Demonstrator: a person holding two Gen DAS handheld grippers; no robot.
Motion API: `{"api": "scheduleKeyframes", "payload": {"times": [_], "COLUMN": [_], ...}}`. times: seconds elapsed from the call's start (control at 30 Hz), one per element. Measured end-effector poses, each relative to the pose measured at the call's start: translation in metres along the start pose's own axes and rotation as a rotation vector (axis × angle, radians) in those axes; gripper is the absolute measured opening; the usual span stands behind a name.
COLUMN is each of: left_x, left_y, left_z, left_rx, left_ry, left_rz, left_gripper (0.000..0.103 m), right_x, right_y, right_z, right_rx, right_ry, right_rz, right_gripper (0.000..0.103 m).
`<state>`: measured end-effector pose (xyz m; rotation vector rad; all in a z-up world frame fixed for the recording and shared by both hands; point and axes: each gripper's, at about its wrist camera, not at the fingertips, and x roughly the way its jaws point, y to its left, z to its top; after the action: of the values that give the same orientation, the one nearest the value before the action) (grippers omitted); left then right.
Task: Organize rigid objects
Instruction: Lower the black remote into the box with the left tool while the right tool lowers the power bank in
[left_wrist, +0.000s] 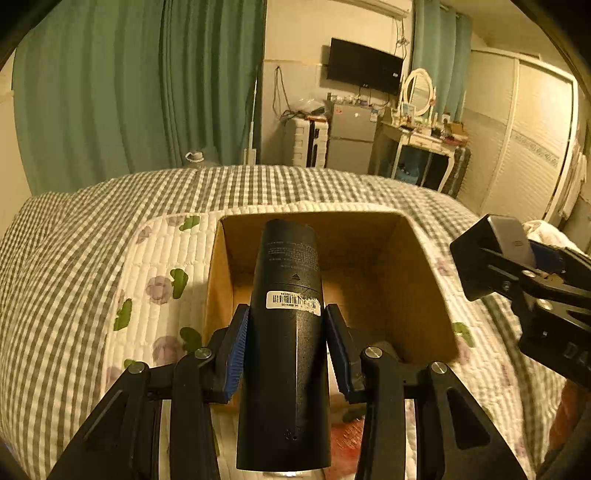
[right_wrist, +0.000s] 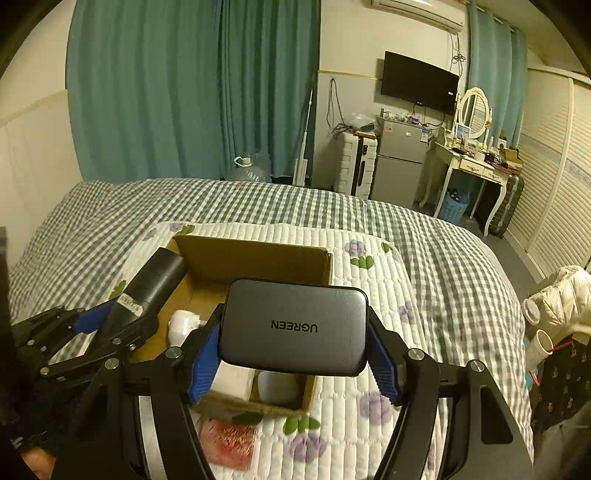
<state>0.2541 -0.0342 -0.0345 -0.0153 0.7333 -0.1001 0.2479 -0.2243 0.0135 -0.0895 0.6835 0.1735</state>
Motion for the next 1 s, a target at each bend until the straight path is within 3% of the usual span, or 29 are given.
{"api": "scheduleKeyframes", "payload": {"times": [0.43,0.47,0.57,0.6,1.0], "left_x": [0.045,0.046,0.041,0.036,0.014], "left_y": [-0.01,-0.011,-0.009,-0.007,0.005], "left_z": [-0.009,-0.008,-0.005,-0.003,0.008], "left_rx": [0.041,0.042,0.029,0.015,0.028], "left_ry": [0.01,0.014,-0.002,-0.016,-0.064], "left_rz": [-0.014,-0.013,0.004,0.016,0.041], "left_gripper": [0.043,0.045,0.066,0.068,0.067], "right_x": [0.054,0.055,0.054,0.054,0.081], "right_y": [-0.005,-0.006,-0.005,-0.005,-0.01], "right_z": [-0.004,-0.004,-0.001,-0.001,0.009], "right_rx": [-0.007,-0.008,-0.007,-0.005,0.025], "right_ry": [0.038,0.038,0.031,0.029,0.048], "right_rz": [0.009,0.011,0.018,0.019,0.04], "right_gripper": [0.068,0.068,0.068,0.068,0.069]}}
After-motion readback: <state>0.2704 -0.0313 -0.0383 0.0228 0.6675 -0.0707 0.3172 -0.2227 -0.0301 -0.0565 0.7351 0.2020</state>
